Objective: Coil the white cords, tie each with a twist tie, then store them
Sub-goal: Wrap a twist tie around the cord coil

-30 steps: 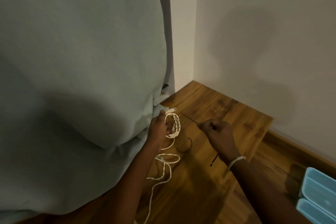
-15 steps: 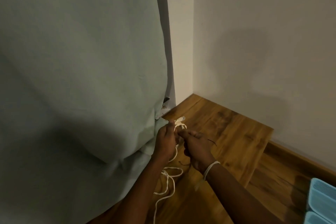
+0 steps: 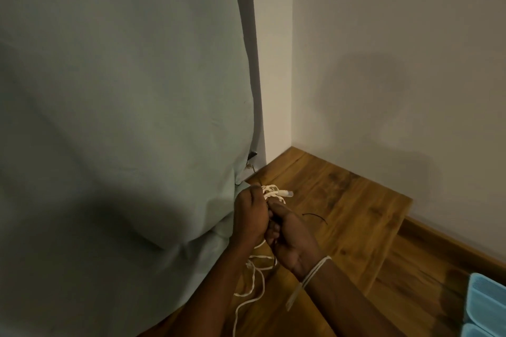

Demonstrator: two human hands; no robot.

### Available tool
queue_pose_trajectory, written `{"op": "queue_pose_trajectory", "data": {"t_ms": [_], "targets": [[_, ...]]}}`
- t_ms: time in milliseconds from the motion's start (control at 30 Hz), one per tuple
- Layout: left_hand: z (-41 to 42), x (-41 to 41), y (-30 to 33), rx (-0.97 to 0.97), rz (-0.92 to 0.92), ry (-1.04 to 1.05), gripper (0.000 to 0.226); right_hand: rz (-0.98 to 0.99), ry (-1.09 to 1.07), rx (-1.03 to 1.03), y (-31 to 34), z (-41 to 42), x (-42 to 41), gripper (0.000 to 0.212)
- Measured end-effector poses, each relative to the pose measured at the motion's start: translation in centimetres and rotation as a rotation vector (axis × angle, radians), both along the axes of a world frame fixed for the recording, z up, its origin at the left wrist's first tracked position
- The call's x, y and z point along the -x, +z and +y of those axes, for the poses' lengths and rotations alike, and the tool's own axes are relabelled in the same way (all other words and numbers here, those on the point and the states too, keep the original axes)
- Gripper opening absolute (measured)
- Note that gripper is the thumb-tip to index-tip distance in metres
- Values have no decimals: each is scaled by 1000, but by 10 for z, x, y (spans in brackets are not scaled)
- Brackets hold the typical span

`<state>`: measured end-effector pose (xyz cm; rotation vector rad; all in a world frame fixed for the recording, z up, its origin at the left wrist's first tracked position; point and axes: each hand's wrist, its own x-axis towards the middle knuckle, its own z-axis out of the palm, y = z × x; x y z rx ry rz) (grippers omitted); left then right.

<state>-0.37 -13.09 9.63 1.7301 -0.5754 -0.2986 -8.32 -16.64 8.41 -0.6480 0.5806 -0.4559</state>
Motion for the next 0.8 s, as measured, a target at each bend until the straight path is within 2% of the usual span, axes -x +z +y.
{"op": "queue_pose_trajectory", "data": {"t_ms": [167, 300, 367, 467, 633, 800], "targets": [[1, -2, 6, -133, -187, -31, 33, -59, -59, -84, 1, 6, -1, 17], [3, -3, 13, -208, -312, -34, 35, -256, -74, -207, -2, 11, 1, 12], [4, -1, 17, -226, -358, -48, 38, -322, -90, -227, 0, 15, 1, 18], [4, 6, 20, -201, -433, -88, 40, -295, -106, -218, 6, 18, 1, 29], [0, 9, 30, -192, -368, -87, 14, -323, -142, -226, 3, 14, -2, 24], [-2, 7, 28, -132, -307, -136, 14, -290, -85, -134, 2, 8, 2, 34]]}}
